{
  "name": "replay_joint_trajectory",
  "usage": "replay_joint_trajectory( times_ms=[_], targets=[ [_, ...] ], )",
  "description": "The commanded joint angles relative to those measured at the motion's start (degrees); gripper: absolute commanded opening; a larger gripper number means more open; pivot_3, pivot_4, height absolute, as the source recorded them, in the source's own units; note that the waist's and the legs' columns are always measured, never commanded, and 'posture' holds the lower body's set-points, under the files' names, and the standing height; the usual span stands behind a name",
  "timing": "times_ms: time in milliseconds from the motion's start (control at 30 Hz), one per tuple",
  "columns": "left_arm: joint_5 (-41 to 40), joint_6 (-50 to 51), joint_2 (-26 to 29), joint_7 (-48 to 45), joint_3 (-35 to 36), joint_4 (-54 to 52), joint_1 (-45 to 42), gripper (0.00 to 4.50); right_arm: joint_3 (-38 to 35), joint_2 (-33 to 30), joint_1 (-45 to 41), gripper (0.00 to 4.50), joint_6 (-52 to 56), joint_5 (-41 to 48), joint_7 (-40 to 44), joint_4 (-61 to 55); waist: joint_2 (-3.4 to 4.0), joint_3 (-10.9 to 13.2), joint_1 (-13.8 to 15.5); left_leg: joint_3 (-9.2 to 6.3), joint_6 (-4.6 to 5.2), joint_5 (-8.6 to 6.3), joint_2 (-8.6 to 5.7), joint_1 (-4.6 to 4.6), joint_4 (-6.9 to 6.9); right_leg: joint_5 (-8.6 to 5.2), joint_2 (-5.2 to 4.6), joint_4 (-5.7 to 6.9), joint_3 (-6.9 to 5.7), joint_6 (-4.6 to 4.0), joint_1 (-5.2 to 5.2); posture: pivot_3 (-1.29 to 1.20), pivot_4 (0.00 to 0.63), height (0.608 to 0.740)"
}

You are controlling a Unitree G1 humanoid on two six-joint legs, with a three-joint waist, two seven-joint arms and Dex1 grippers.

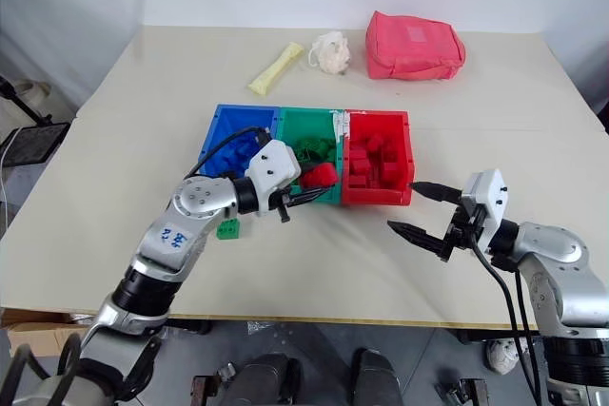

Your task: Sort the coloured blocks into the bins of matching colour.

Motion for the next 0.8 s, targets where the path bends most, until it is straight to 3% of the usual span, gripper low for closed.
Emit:
replay_joint_trajectory(
  times_ms=[33, 200, 333, 467, 533, 700, 800],
  targets=[
    [1.16, -6.57, -3.85, 1.14, -0.40, 6.68, -4.31, 1.49, -3.02, 0.09, -0.35, 4.50, -1.90, -2.03, -4.99, -0.80, 0.00, 0.00, 0.15, 0.02, 0.00, 0.00, 0.00, 0.00, 0.00, 0.00, 0.00, 0.01, 0.00, 0.00, 0.00, 0.00, 0.150, 0.740],
    [2.07, -14.54, -11.07, 3.61, 0.60, 21.44, -12.55, 1.49, -4.45, 2.59, -0.67, 4.50, -2.59, -1.83, -10.55, -4.11, -0.02, 0.01, 0.63, 0.15, 0.06, 0.03, -0.03, 0.00, 0.00, 0.03, -0.01, -0.01, 0.01, 0.07, -0.04, 0.00, 0.150, 0.740],
    [2.90, -22.48, -15.85, 6.00, 2.43, 37.51, -21.57, 2.76, -4.45, 3.88, 0.66, 4.50, -2.05, -1.40, -12.87, -7.78, -0.06, 0.03, 0.93, 0.18, 0.12, 0.06, -0.08, -0.05, 0.00, 0.08, -0.02, -0.08, 0.00, 0.15, -0.05, 0.00, 0.150, 0.740],
    [2.28, -26.92, -18.00, 6.03, 4.33, 44.89, -25.18, 3.98, -4.75, 3.87, 1.26, 4.50, -1.28, -1.05, -14.01, -9.70, -0.06, 0.03, 0.70, 0.26, 0.16, 0.05, -0.11, -0.05, -0.03, 0.14, -0.04, -0.14, 0.02, 0.26, -0.06, 0.00, 0.150, 0.740],
    [1.84, -27.35, -18.25, 4.70, 4.76, 44.79, -25.03, 4.45, -4.79, 3.51, 1.29, 4.50, -1.03, -0.75, -13.87, -10.06, -0.06, 0.03, 0.58, 0.28, 0.16, 0.05, -0.08, -0.04, -0.04, 0.14, -0.01, -0.13, 0.02, 0.26, -0.08, 0.00, 0.150, 0.740],
    [1.15, -26.01, -16.39, 1.71, 5.38, 39.40, -22.12, 4.45, -4.12, 2.52, 0.32, 4.50, -1.03, -0.12, -11.88, -9.34, -0.06, 0.03, 0.54, 0.31, 0.19, 0.07, -0.09, -0.04, -0.04, 0.14, -0.02, -0.11, 0.05, 0.26, -0.10, 0.00, 0.150, 0.740],
    [0.22, -20.74, -12.88, -1.85, 5.14, 30.34, -17.24, 4.45, -3.12, 1.51, -0.51, 4.50, -0.64, 0.41, -9.08, -8.08, -0.06, 0.03, 0.36, 0.30, 0.18, 0.07, -0.08, -0.03, -0.04, 0.14, -0.02, -0.09, 0.06, 0.25, -0.10, 0.00, 0.150, 0.740]
  ],
)
